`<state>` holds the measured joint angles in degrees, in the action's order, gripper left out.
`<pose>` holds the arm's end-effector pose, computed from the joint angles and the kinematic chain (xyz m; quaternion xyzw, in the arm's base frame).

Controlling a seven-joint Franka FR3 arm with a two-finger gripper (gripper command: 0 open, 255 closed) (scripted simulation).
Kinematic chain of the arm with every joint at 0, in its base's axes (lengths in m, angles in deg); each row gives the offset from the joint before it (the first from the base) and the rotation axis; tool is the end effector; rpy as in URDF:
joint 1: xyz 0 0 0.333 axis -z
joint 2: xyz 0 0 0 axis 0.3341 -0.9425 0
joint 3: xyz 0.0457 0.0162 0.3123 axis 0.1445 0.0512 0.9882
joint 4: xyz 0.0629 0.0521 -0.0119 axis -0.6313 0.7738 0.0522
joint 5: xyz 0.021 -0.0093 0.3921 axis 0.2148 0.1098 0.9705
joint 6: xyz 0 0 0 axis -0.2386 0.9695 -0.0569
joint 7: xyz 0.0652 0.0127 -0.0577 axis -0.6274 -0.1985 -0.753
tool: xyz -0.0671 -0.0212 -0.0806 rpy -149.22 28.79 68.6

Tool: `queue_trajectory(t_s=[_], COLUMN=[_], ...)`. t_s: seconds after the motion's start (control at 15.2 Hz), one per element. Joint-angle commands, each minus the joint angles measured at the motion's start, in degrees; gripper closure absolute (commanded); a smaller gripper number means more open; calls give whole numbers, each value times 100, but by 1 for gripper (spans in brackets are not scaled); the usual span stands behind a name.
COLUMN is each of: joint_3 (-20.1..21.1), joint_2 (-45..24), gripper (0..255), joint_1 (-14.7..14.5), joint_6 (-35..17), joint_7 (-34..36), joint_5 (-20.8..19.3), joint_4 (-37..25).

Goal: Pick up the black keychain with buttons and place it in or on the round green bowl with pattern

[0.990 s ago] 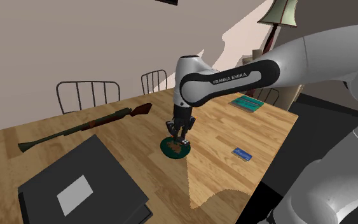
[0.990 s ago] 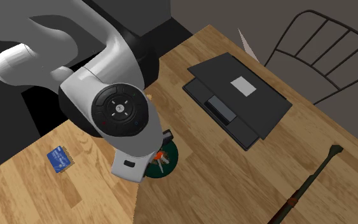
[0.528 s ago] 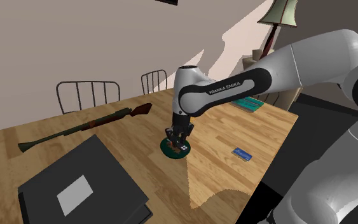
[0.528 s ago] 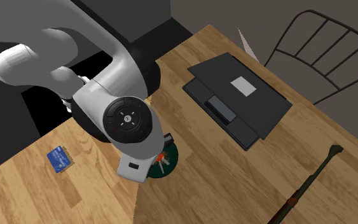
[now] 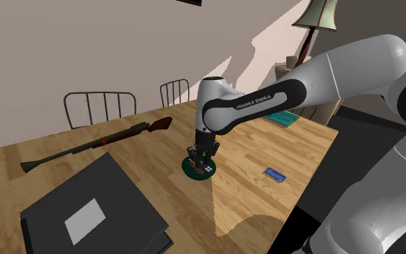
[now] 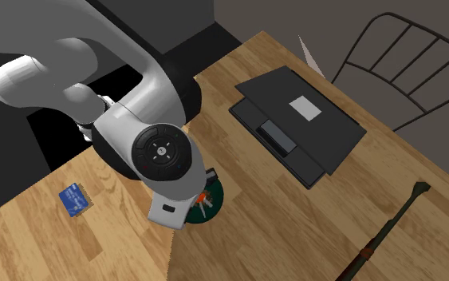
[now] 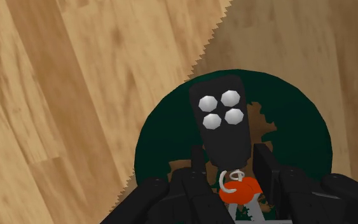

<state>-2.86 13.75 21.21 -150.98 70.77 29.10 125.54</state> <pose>0.4795 0.1347 0.3837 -0.9964 0.0809 0.0245 0.0008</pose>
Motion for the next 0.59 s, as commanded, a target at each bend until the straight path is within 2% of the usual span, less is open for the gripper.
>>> queue_trajectory(t_s=[0.0, 0.33, 0.53], joint_3=[0, 0, -30], joint_2=[0, 0, 235], gripper=[0, 0, 0], joint_1=[0, 0, 9], joint_6=[0, 0, 590], joint_7=[0, 0, -47], joint_5=[0, 0, 53], joint_4=[0, 0, -362])
